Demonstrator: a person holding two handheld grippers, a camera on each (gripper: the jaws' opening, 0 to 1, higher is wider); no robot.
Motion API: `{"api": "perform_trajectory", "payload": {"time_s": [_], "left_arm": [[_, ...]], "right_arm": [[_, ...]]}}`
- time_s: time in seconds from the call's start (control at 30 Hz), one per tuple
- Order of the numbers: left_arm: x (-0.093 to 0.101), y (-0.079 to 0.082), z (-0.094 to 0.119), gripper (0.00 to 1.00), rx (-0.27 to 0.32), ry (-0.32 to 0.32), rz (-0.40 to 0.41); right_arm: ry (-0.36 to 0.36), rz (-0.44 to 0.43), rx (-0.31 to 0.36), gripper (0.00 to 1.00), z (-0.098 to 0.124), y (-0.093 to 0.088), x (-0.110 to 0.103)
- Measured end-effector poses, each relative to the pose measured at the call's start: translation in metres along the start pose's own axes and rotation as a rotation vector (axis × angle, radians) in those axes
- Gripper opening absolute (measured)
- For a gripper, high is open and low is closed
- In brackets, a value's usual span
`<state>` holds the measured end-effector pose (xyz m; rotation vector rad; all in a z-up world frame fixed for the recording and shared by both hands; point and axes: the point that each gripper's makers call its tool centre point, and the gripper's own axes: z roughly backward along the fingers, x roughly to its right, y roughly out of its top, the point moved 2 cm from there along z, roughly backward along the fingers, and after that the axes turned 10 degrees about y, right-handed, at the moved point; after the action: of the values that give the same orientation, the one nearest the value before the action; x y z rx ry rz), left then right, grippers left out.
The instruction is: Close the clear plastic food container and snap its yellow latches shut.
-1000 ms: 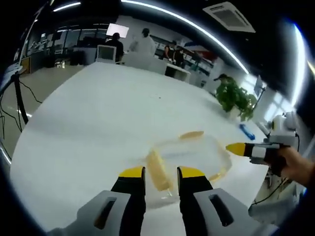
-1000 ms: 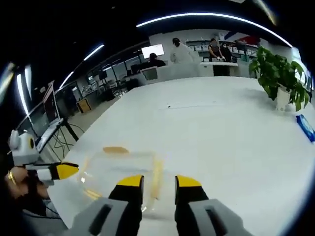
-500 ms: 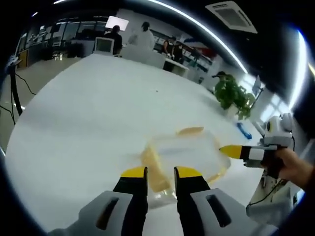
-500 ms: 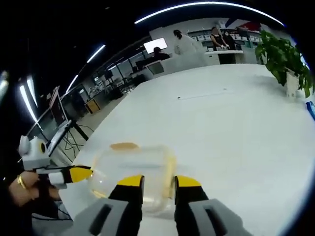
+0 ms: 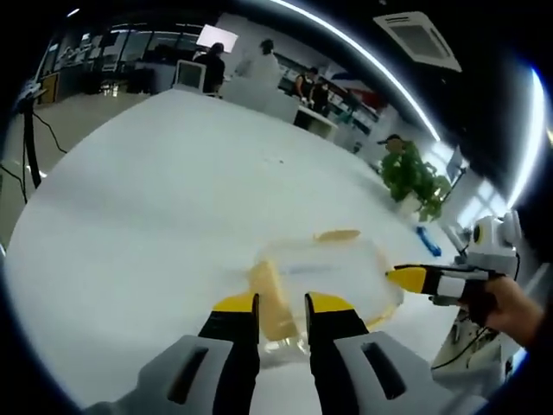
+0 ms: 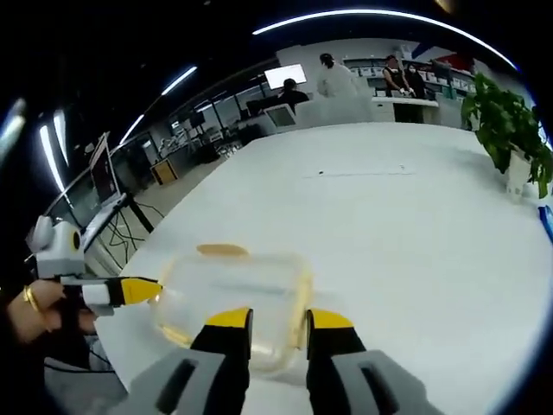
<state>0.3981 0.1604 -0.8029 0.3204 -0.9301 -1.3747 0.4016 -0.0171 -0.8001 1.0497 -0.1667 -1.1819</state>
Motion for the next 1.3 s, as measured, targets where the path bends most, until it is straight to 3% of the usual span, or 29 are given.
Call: {"api": "perform_trajectory", "payload": {"time_s": [0.23, 0.33, 0.57, 0.8, 0.97, 1.07, 1.17, 1.3], "left_arm": [[0.0001, -0.0010, -0.0003, 0.23, -0.025, -0.012, 0.012], [-0.0026, -0.0007, -0.0016, 0.22, -0.046, -0.017, 0.063], [-0.0018, -0.0006, -0.0008, 0.22, -0.065, -0.038, 0.035], [-0.0033, 0.0000, -0.0020, 0.22, -0.090, -0.051, 0.037], [-0.0012, 0.0008, -0.0019, 0.22, -0.088, -0.048, 0.004], [-0.0016, 0.0010, -0.0024, 0.23, -0.081, -0.041, 0.004], [-0.0050, 0.0005, -0.0036, 0.25, -0.092, -0.033, 0.040], [-0.0033, -0.0017, -0.0037, 0.25, -0.096, -0.049, 0.069]], "right_arm": [[-0.002, 0.009, -0.005, 0.22, -0.0004, -0.0004, -0.0009], [0.002, 0.027, -0.014, 0.23, -0.0018, -0.0001, -0.0025], [-0.007, 0.034, -0.020, 0.25, -0.0032, -0.0001, -0.0035], [-0.012, 0.101, -0.063, 0.30, -0.0048, -0.0011, -0.0093], [0.002, 0.129, -0.076, 0.27, -0.0018, -0.0008, -0.0066], [-0.003, 0.094, -0.062, 0.25, 0.0011, 0.0011, -0.0009], [0.038, 0.039, -0.069, 0.25, -0.0010, -0.0016, -0.0036], [0.039, 0.032, -0.074, 0.28, -0.0032, -0.0017, -0.0036]]}}
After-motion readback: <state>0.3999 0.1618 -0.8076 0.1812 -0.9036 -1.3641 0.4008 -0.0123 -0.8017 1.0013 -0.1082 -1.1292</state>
